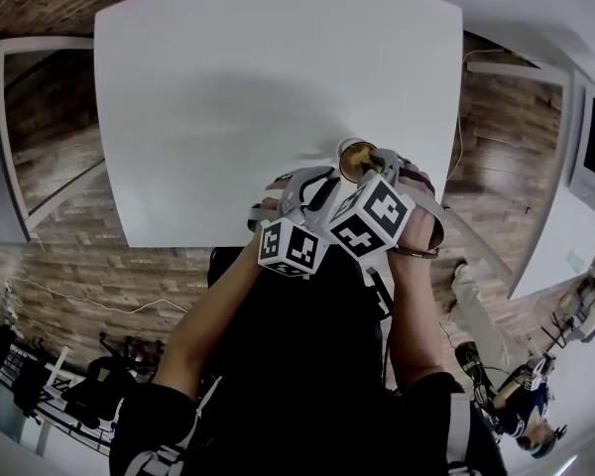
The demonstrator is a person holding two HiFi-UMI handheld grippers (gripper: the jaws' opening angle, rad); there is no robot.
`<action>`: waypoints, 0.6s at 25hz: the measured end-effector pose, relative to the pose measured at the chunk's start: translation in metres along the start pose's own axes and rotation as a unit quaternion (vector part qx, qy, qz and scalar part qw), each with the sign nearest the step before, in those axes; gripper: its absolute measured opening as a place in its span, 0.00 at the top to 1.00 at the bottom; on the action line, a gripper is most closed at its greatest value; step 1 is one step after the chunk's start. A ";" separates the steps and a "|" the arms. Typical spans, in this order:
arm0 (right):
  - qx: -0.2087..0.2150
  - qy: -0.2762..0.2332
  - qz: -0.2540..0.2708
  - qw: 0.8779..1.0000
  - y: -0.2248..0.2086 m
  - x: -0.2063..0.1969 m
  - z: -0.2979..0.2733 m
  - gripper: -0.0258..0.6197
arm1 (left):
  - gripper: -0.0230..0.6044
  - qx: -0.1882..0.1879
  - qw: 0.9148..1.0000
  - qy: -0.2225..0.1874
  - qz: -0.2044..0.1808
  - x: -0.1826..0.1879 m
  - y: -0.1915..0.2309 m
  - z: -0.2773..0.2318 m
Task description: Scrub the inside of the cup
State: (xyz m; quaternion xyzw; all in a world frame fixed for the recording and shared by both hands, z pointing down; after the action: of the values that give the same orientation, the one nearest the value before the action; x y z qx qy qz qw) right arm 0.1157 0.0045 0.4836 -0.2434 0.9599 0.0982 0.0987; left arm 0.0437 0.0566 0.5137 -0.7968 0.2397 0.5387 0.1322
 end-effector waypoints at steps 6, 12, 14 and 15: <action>-0.015 0.001 0.001 1.000 0.015 0.003 -0.026 0.91 | 0.87 0.000 1.000 0.000 -0.005 -0.002 -0.001 0.002; -0.026 -0.023 -0.031 0.999 0.010 0.009 -0.032 0.91 | 0.87 0.004 1.000 -0.003 0.000 -0.003 0.000 0.001; -0.023 -0.058 -0.084 0.994 0.005 0.006 -0.023 0.91 | 0.87 0.006 1.000 -0.002 0.001 -0.003 -0.001 0.000; -0.024 -0.080 -0.120 0.989 0.002 0.005 -0.016 0.91 | 0.87 0.008 1.000 -0.001 0.002 -0.002 -0.002 0.000</action>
State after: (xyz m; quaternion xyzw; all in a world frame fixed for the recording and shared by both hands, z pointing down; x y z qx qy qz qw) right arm 0.1086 0.0000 0.4976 -0.3504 0.9100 0.1282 0.1807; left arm 0.0440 0.0585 0.5158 -0.7945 0.2456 0.5381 0.1374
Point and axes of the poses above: the fingertips, and each gripper's own axes: z backward along the fingers, y to its left, x out of its top, the point moved 6 cm from there along z, backward along the fingers, and after that the axes turned 13 degrees about -y, right-handed, at the moved point
